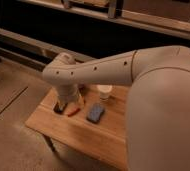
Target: Place the white sponge in the ceramic bowl
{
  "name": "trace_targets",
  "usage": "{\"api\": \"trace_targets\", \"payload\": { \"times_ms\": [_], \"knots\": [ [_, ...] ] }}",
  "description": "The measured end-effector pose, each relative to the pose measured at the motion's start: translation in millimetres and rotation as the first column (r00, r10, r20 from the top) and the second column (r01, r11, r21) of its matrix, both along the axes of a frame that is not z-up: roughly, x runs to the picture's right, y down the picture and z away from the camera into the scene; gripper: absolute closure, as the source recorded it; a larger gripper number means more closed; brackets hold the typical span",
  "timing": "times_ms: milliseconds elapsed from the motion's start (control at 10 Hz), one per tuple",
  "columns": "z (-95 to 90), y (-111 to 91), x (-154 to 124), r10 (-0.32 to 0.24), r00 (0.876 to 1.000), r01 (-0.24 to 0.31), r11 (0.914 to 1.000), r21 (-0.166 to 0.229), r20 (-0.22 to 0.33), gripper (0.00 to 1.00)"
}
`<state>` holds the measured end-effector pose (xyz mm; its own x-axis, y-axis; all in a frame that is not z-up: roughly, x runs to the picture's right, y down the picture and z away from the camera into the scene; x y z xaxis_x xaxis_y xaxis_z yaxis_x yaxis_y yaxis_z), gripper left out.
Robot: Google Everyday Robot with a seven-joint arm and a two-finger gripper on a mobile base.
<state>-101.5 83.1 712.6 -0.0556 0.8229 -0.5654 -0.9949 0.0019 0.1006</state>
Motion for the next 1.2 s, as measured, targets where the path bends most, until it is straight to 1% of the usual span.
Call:
{"api": "trace_targets", "payload": {
  "times_ms": [100,200,300,1200],
  "knots": [
    [2.5,-2.9,0.2,0.030,0.999,-0.029,0.9994,0.019,-0.028,0.35],
    [3.0,-4.0,1.1,0.071,0.996,-0.070,0.9972,0.029,-0.058,0.35],
    [3.1,-4.2,1.6,0.091,0.993,-0.089,0.9955,0.032,-0.071,0.35],
    [3.4,-4.0,2.7,0.097,0.993,-0.094,0.9950,0.032,-0.075,0.35]
  ]
}}
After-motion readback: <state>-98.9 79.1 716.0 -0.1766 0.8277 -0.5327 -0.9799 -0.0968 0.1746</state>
